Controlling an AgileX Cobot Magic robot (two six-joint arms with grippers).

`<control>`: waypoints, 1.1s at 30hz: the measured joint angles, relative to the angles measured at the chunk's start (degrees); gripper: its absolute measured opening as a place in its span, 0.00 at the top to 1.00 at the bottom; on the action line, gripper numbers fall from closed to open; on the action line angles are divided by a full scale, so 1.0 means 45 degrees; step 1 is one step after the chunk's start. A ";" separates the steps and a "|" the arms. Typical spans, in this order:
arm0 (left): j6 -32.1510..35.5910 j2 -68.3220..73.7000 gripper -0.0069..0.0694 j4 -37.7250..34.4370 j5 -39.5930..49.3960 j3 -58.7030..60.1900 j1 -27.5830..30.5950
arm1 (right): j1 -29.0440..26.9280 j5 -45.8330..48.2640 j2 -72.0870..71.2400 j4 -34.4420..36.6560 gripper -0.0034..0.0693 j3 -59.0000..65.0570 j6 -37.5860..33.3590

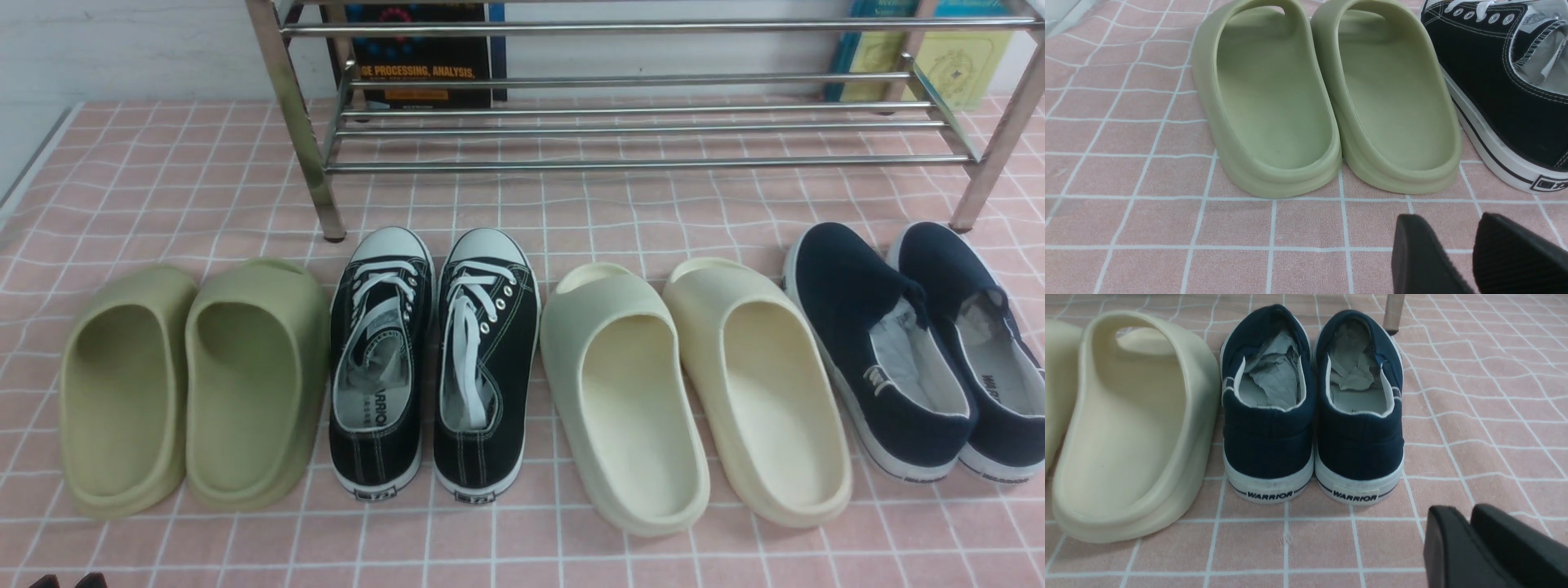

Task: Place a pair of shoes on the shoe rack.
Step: Use the right arm to grab the shoe closest to it

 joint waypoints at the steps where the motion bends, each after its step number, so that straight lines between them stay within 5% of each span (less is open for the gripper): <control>1: 0.0000 0.0000 0.60 0.0000 0.0000 0.0000 0.0000 | 0.0000 -0.0283 0.0000 0.0000 0.82 -0.0003 0.0000; 11: 0.0000 0.0000 0.60 0.0000 0.0000 0.0000 0.0000 | 0.0000 -0.8048 0.0000 -0.0054 0.80 -0.0003 0.0026; 13: 0.0000 0.0000 0.60 0.0000 0.0000 0.0000 0.0000 | 0.0000 -1.1063 0.0000 -0.0105 0.79 -0.0003 0.0429; 21: 0.0000 0.0000 0.60 0.0000 0.0000 0.0000 0.0000 | 0.0000 -1.7132 0.0000 -0.0197 0.78 -0.0003 0.1981; 26: 0.0000 0.0000 0.60 0.0000 0.0000 0.0000 0.0000 | 0.0000 -1.8835 -0.0012 -0.0243 0.78 -0.0003 0.2014; 33: 0.0000 0.0000 0.60 0.0000 0.0000 0.0000 0.0000 | 0.0000 -1.8537 -0.0033 -0.0515 0.77 -0.0018 0.2014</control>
